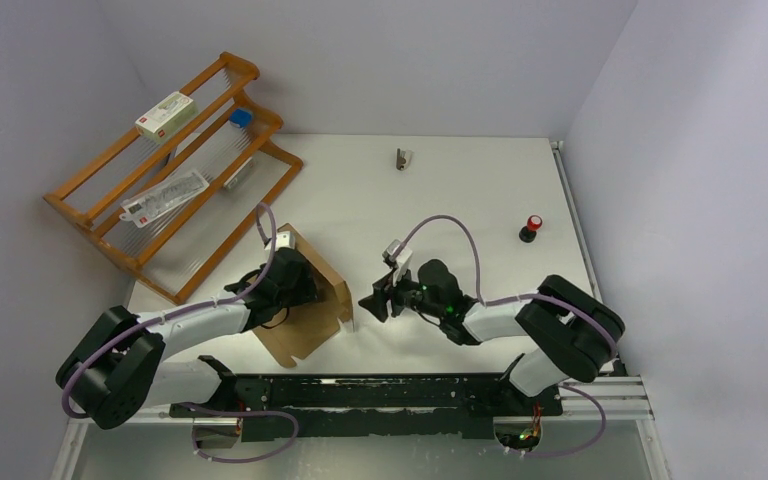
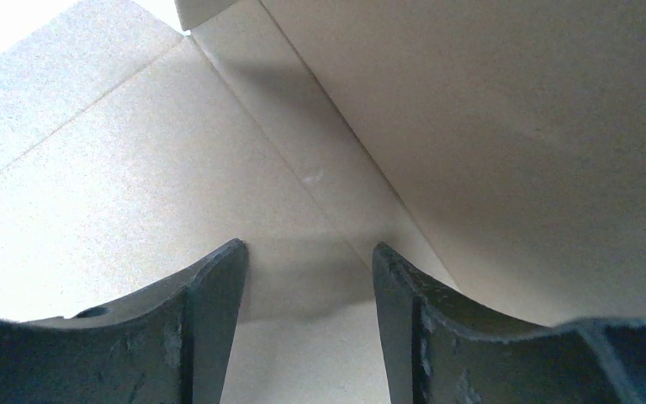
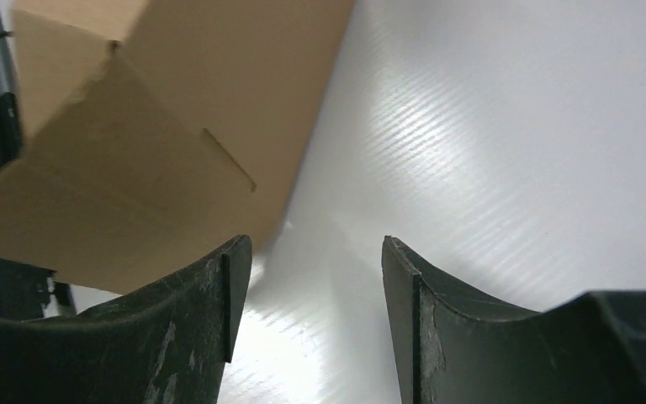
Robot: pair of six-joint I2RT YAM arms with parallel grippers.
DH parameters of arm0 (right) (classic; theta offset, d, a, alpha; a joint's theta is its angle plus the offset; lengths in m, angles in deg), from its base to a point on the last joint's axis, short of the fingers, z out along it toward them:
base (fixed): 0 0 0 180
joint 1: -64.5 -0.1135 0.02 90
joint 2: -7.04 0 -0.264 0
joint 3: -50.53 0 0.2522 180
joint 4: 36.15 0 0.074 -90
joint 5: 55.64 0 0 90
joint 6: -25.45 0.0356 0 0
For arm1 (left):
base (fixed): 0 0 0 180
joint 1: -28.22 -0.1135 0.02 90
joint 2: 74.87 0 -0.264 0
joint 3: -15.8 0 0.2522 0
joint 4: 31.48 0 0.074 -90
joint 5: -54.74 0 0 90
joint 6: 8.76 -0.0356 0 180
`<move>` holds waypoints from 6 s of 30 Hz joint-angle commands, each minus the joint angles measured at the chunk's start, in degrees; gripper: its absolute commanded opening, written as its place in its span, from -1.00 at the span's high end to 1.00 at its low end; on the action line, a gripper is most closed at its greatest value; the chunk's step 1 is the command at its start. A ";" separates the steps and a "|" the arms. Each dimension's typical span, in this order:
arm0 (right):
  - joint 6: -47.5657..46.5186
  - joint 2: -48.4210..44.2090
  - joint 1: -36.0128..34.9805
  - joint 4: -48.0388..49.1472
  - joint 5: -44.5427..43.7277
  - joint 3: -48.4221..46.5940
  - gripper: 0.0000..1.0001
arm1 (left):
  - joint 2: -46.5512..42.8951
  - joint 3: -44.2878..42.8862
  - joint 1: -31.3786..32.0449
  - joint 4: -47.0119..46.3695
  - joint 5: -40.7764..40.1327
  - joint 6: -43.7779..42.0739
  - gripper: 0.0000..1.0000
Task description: Fold the paper box
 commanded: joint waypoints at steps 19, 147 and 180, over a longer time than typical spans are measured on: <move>11.20 6.37 -9.29 18.85 -11.50 -0.06 -0.22 | -2.64 3.96 -0.12 0.17 4.40 3.20 -0.19; -6.69 -17.57 6.88 -14.90 -5.63 -4.90 -0.29 | -10.66 -8.28 10.26 0.71 6.02 -83.09 0.36; 5.09 1.15 7.77 3.23 26.00 -5.70 -0.20 | -13.86 -6.01 13.50 1.65 2.82 -84.71 0.60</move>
